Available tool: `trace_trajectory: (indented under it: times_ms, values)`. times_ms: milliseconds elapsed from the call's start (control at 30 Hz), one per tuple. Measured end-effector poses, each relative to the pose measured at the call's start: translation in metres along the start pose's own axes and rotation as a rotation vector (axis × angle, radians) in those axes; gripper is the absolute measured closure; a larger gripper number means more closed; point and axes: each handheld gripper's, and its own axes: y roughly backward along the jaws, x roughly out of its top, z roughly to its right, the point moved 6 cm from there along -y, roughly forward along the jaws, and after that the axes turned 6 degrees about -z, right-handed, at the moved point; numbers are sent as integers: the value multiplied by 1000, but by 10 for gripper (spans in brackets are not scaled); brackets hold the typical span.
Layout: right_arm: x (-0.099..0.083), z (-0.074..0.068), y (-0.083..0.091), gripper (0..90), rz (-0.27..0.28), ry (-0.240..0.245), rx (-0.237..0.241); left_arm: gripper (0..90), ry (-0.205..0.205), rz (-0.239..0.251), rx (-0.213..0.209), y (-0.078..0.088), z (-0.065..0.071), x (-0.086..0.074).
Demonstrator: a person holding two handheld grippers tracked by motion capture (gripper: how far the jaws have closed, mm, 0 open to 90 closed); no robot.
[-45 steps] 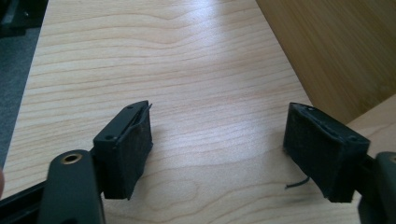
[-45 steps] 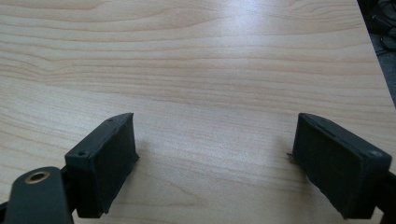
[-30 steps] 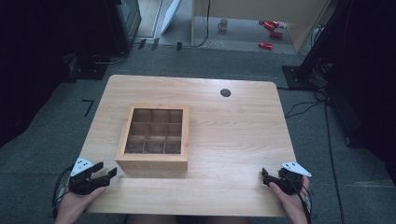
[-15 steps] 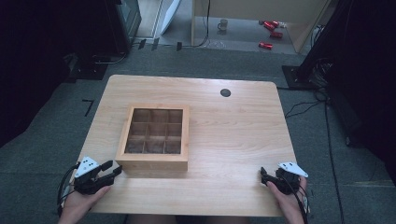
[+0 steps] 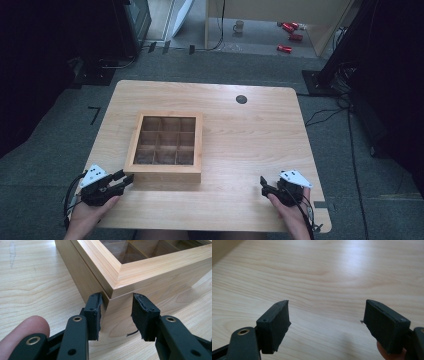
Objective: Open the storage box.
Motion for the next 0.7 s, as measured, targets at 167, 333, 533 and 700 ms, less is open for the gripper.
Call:
trace_trajectory:
  times_ms: [167,333,533,700]
  values:
    - [10,-23,1,206,18,9,39,632,5,11,-5,3,-1,3]
    - [23,-55,-2,206,44,19,99,635,7,5,-1,3,-1,3]
    - [31,-84,-9,211,45,40,149,640,9,4,-1,3,-2,4]
    - [37,-116,-15,229,37,84,190,650,7,3,-4,4,-3,5]
